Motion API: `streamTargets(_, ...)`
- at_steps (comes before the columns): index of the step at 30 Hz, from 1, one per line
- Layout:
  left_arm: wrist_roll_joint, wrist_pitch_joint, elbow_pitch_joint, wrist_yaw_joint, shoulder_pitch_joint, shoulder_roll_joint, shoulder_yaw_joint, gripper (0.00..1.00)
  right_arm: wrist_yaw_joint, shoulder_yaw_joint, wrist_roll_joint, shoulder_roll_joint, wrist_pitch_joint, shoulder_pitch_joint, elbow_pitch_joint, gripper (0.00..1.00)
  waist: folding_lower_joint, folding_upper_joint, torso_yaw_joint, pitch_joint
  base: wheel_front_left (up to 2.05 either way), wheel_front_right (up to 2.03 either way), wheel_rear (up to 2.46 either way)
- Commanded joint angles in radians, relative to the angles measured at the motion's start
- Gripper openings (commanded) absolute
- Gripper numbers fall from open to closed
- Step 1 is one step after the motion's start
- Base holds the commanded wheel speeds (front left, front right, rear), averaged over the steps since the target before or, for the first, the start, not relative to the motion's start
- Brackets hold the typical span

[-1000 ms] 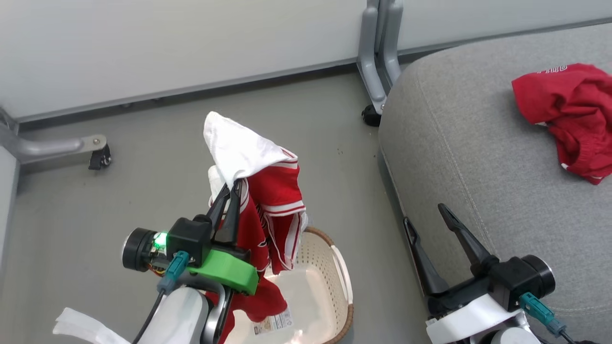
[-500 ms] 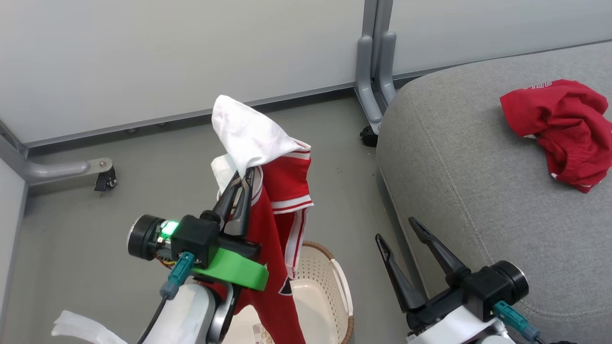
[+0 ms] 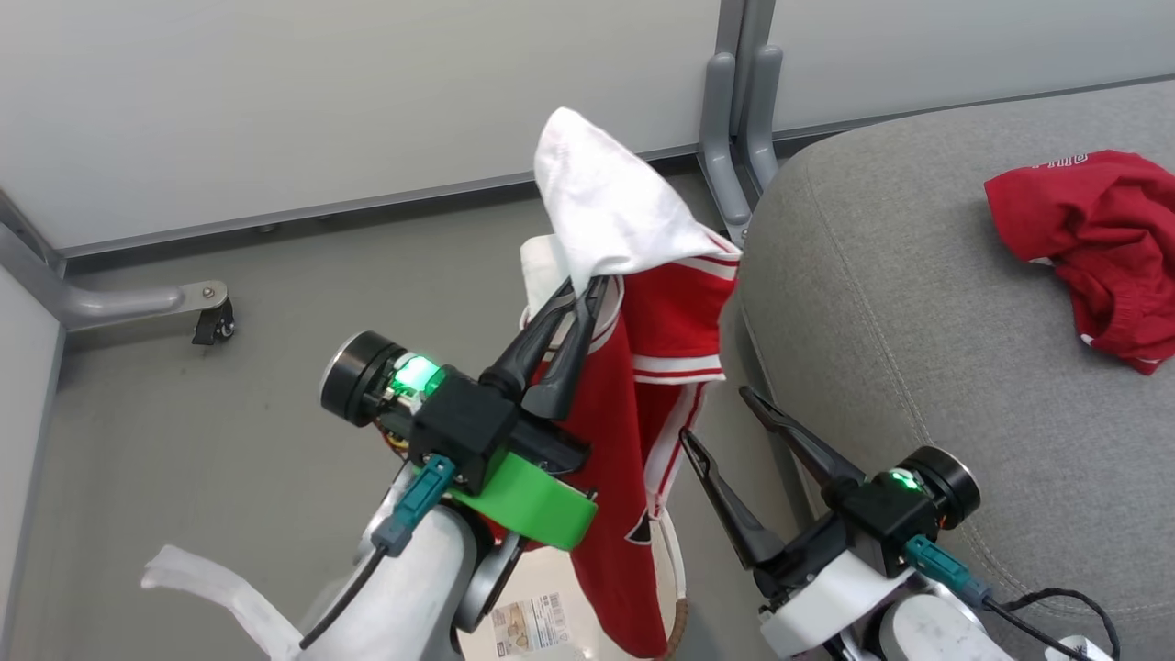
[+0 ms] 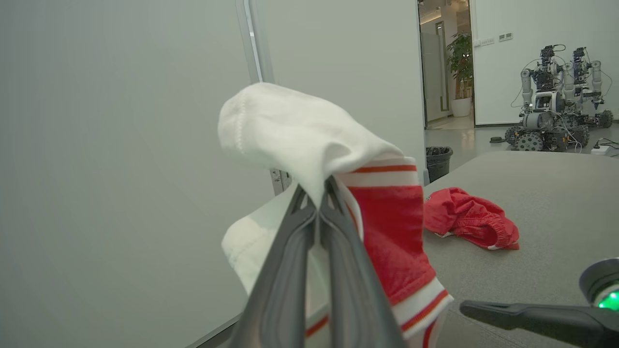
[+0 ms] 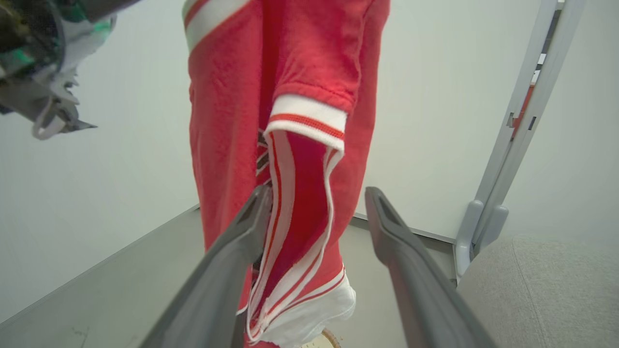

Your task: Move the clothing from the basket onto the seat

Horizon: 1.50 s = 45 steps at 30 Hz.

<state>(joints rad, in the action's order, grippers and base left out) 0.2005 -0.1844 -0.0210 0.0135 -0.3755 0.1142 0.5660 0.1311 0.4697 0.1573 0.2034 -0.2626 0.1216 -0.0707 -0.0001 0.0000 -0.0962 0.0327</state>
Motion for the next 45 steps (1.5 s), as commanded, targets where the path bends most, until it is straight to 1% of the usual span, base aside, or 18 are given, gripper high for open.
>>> streamTargets(1,-0.001,0.006,0.01,0.007,-0.022,-0.003,0.009,0.0,-0.001,0.005,0.007,0.007,-0.003,0.024,-0.011,1.0,0.0001,0.0,0.003,0.001,0.0,0.0,0.0)
streamTargets(5,-0.003,0.021,0.023,0.023,-0.048,-0.017,0.042,0.0,-0.001,0.028,0.017,0.011,-0.003,0.062,-0.04,1.0,0.0001,0.0,0.007,0.002,0.0,0.0,0.0)
streamTargets(9,0.007,0.04,0.031,0.04,-0.063,-0.026,0.076,0.0,-0.001,0.039,0.019,0.002,-0.003,0.092,-0.064,1.0,0.0001,0.0,0.008,0.006,0.0,0.0,0.0)
streamTargets(13,0.017,0.056,0.039,0.052,-0.073,-0.034,0.11,0.0,-0.001,0.025,0.018,-0.017,-0.003,0.101,-0.08,1.0,0.0001,0.0,0.013,0.008,0.0,0.0,0.0)
streamTargets(18,0.033,0.064,0.047,0.062,-0.08,-0.044,0.141,0.0,-0.001,0.025,0.033,-0.044,-0.003,0.101,-0.086,1.0,0.0001,0.0,0.018,0.011,0.0,0.0,0.0)
streamTargets(22,0.046,0.071,0.056,0.066,-0.084,-0.048,0.163,0.0,-0.001,0.051,0.043,-0.047,-0.003,0.106,-0.089,1.0,0.0001,0.0,0.017,0.009,0.0,0.0,0.0)
streamTargets(23,0.048,0.073,0.057,0.066,-0.085,-0.049,0.167,0.0,-0.001,0.055,0.047,-0.049,-0.003,0.108,-0.088,0.42,0.0001,0.0,0.016,0.009,0.0,0.0,0.0)
streamTargets(24,0.051,0.075,0.058,0.065,-0.086,-0.05,0.168,0.0,-0.001,0.057,0.047,-0.049,-0.003,0.109,-0.088,0.0,0.0001,0.0,0.015,0.008,0.0,0.0,0.0)
streamTargets(29,0.055,0.077,0.046,0.055,-0.085,-0.037,0.164,0.0,-0.001,0.067,0.055,-0.05,-0.003,0.116,-0.084,0.0,0.0001,0.0,0.008,0.013,0.0,0.0,0.0)
streamTargets(35,0.057,0.069,0.017,0.039,-0.077,-0.01,0.144,0.0,-0.001,0.058,0.063,-0.044,-0.003,0.101,-0.07,0.0,0.0001,0.0,0.0,0.016,0.0,0.0,0.0)
streamTargets(45,0.079,0.081,-0.015,0.021,-0.057,0.012,0.126,0.0,-0.001,0.036,0.066,-0.038,-0.003,0.073,-0.056,0.0,0.0001,0.0,0.002,0.015,0.0,0.0,0.0)
